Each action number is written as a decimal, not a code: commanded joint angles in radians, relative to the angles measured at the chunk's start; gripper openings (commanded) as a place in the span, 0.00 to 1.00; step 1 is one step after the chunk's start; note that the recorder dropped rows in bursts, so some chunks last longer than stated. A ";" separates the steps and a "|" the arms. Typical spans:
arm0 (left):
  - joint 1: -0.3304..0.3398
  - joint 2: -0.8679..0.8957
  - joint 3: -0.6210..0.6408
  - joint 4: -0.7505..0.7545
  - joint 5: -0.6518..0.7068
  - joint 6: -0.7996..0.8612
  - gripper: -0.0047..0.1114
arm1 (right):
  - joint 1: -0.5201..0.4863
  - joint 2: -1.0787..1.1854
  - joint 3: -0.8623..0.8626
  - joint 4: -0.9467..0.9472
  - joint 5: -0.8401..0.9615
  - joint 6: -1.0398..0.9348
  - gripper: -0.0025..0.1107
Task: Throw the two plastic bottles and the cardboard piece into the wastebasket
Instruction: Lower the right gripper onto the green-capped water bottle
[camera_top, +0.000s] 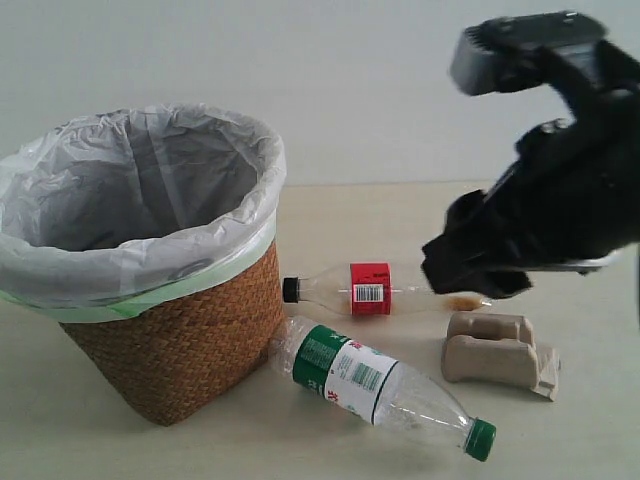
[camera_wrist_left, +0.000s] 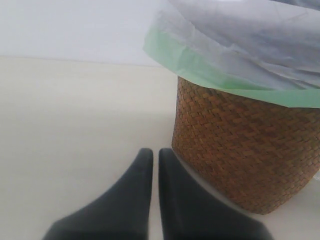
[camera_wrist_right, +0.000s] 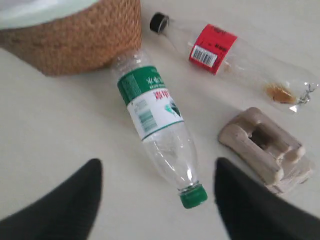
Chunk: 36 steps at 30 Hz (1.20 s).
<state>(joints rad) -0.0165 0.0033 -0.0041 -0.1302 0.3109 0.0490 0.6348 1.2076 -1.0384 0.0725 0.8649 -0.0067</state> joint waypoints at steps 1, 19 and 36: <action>0.001 -0.003 0.004 0.003 -0.001 -0.005 0.07 | 0.002 0.210 -0.170 -0.040 0.189 -0.181 0.65; 0.001 -0.003 0.004 0.003 -0.001 -0.005 0.07 | 0.004 0.559 -0.194 -0.079 0.019 -0.317 0.68; 0.001 -0.003 0.004 0.003 -0.001 -0.005 0.07 | 0.075 0.730 -0.194 -0.044 -0.136 -0.318 0.68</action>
<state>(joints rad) -0.0165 0.0033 -0.0041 -0.1302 0.3109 0.0490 0.6930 1.9176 -1.2252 0.0271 0.7606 -0.3171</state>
